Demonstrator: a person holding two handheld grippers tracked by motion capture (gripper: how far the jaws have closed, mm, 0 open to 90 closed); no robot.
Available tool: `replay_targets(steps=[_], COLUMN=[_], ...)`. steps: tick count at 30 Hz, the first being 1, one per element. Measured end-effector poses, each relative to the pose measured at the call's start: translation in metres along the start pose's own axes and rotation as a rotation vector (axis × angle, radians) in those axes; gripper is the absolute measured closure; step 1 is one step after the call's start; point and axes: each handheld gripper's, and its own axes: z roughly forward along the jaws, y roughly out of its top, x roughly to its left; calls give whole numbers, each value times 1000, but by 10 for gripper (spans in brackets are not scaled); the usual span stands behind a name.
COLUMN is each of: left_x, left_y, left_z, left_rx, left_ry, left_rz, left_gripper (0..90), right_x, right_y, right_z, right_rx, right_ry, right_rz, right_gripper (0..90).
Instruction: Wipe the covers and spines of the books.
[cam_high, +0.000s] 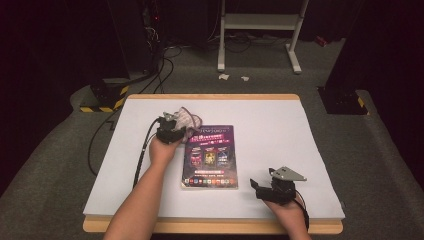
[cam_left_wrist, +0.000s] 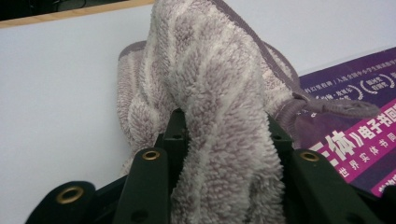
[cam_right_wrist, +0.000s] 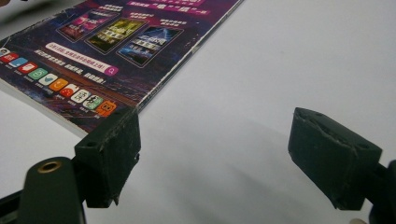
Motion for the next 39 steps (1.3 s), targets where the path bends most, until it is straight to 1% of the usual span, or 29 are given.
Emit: replay_targets(steps=[4,7,11,13,15,17,19,21,24,26,28,31,35,36,37,39], left_x=[1,5,16,22,29,36,43,49,60,64,65,64,59,59,58,60], left_y=[2,1,-3,-6,-12,-20,-27,-36,-50,-60,-69,-83,-94,-96,-98,-100], left_z=[-9,-19,-39,-50,-62,-73,-81,-89,-99,-105,-109,-115,-117,-115,-114,-115], left_rx=[-31,-47,-69,-92,-99,-107,-108,-102,-91,-80,-68,-62,-54,-42,-43,-59], left_ry=[-12,-10,2,0,10,19,26,40,50,53,59,53,50,51,53,44], left_rz=[12,7,9,4,15,7,4,6,-9,-14,-9,-10,10,17,17,0], left_gripper=[631,630,630,630,629,629,629,629,628,628,627,626,621,616,609,578], right_x=[0,0,1,2,2,2,2,3,5,5,6,6,6,6,6,6], right_y=[0,-1,-1,-1,-1,0,1,2,3,3,4,4,4,4,4,3], right_z=[0,1,4,5,6,8,9,8,8,9,9,8,8,7,7,7], right_rx=[-1,6,10,12,11,11,1,-2,-20,-27,-28,-30,-30,-31,-31,-31], right_ry=[0,6,3,-1,0,-2,-4,-5,-8,-7,-4,-3,-2,-2,-3,-2], right_rz=[0,-4,-19,-24,-22,-24,-23,-19,-29,-32,-31,-32,-29,-30,-29,-29], right_gripper=[173,174,173,173,172,172,171,171,165,164,164,164,163,163,163,163])
